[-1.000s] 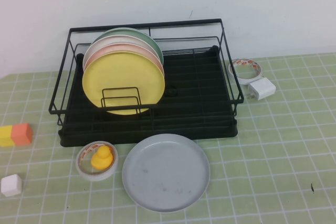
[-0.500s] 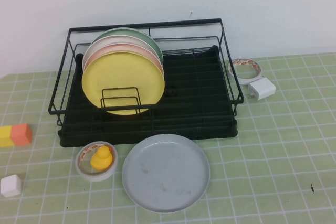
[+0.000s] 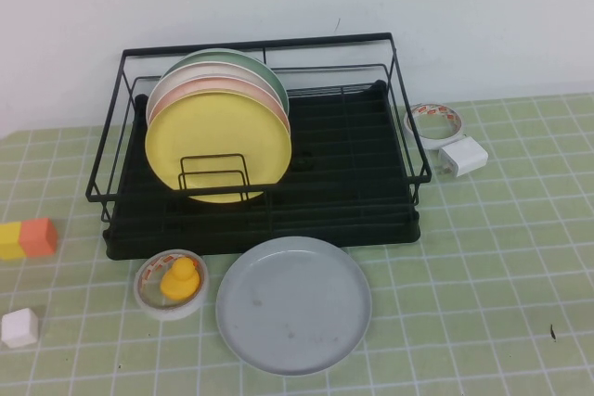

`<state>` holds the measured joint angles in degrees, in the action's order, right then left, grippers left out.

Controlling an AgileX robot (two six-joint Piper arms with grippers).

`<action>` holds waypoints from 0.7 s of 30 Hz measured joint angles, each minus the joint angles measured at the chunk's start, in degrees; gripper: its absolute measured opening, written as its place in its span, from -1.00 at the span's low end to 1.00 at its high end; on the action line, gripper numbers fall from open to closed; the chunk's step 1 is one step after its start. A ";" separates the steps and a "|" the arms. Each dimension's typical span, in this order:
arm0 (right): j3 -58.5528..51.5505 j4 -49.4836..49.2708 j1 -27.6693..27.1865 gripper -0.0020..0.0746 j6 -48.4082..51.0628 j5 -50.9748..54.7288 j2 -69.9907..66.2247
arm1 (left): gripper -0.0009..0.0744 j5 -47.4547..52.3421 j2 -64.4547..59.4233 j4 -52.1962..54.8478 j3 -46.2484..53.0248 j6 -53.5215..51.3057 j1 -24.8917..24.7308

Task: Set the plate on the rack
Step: Pick up the plate from the table

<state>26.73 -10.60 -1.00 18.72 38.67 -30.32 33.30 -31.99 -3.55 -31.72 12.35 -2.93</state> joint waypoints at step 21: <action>21.97 -46.22 17.52 -0.94 36.22 -4.50 -68.99 | -0.98 3.68 -11.20 -8.36 0.27 -0.32 0.00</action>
<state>48.69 -56.81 16.53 54.94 34.17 -99.31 36.98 -43.19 -11.91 -31.45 12.03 -2.93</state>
